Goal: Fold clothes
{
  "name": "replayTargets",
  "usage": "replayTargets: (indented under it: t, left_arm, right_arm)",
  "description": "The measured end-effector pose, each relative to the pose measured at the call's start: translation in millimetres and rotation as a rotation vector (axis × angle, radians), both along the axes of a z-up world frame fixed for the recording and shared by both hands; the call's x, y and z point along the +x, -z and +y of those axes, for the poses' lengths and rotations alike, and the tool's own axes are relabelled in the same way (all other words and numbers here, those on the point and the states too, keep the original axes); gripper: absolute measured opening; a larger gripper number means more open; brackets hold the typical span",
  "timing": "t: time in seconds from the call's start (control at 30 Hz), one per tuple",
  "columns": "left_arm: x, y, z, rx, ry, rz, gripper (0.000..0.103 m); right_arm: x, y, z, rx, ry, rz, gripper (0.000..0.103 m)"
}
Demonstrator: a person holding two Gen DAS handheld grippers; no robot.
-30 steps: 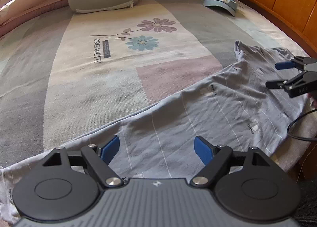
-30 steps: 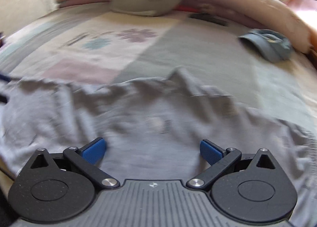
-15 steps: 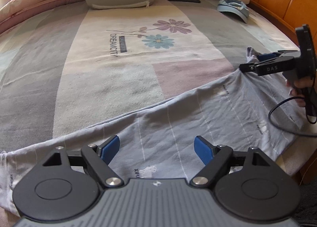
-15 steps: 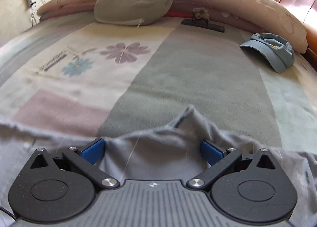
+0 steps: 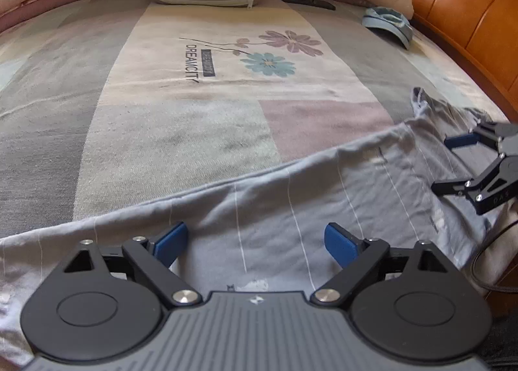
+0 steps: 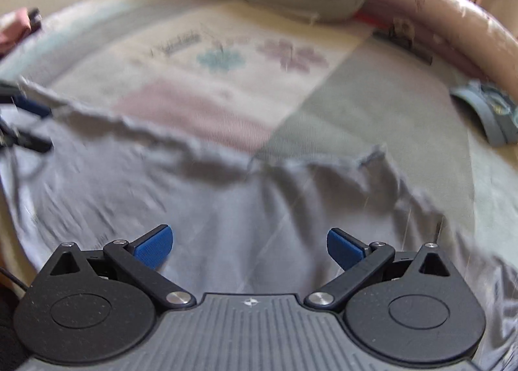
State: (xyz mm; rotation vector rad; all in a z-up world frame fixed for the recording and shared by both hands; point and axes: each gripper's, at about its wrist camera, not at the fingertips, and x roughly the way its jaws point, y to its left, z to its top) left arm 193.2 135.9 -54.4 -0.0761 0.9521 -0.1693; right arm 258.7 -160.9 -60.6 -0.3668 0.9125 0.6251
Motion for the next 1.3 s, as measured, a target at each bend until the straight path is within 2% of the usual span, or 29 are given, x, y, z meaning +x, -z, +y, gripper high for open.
replayTargets:
  t: [0.1,0.2,0.4,0.43,0.53,0.63,0.73,0.8,0.83,0.93,1.1,1.2,1.3]
  left_arm:
    - [8.2,0.6,2.1,-0.010,-0.012,-0.007,0.093]
    - [13.4,2.3,0.9,-0.008,-0.018,-0.011,0.096]
    - [5.7,-7.8,-7.2,0.050,-0.009,-0.022,0.096]
    - [1.2,-13.0,-7.9,0.056,-0.003,-0.034,0.096]
    - [-13.9,-21.3,-13.6,0.093,0.052,-0.074,0.096]
    - [-27.4,-15.6,-25.5,0.139,0.122,-0.102,0.096]
    - [-31.1,-2.7,-37.3,0.133,0.158,-0.083,0.096]
    - [-33.6,6.1,-39.4,0.121,0.148,-0.064,0.096]
    - [-38.3,8.1,-38.8,0.119,0.139,-0.079,0.096]
    - [-47.5,8.4,-38.0,0.135,0.162,-0.079,0.098]
    - [-44.5,-0.7,-35.2,0.125,0.137,-0.059,0.098]
    - [-34.4,-6.0,-41.3,0.095,0.136,-0.087,0.098]
    - [-30.9,-0.1,-48.6,0.097,0.140,-0.069,0.098]
  right_arm:
    - [7.4,5.1,-4.6,0.057,0.045,-0.009,0.103]
    - [10.7,5.6,-1.4,0.053,0.052,-0.022,0.103]
    - [6.0,1.3,-0.4,0.023,0.030,-0.053,0.103]
    - [-0.7,-3.9,0.8,0.006,0.012,-0.079,0.103]
    - [-27.3,-22.1,-1.3,0.002,-0.135,-0.169,0.103]
    - [-46.6,-21.3,-1.3,0.001,-0.238,-0.167,0.103]
    - [-58.6,-9.5,2.3,0.005,-0.285,-0.140,0.103]
    - [-61.5,-1.2,1.5,0.018,-0.268,-0.126,0.103]
    - [-61.8,0.8,-3.4,0.040,-0.246,-0.115,0.103]
    - [-64.0,5.5,-20.7,0.089,-0.195,-0.075,0.103]
    - [-75.5,1.3,-33.1,0.061,-0.196,-0.078,0.103]
    - [-73.7,-7.7,-30.1,0.083,-0.191,-0.105,0.103]
    - [-72.7,-9.9,-35.5,0.099,-0.173,-0.117,0.103]
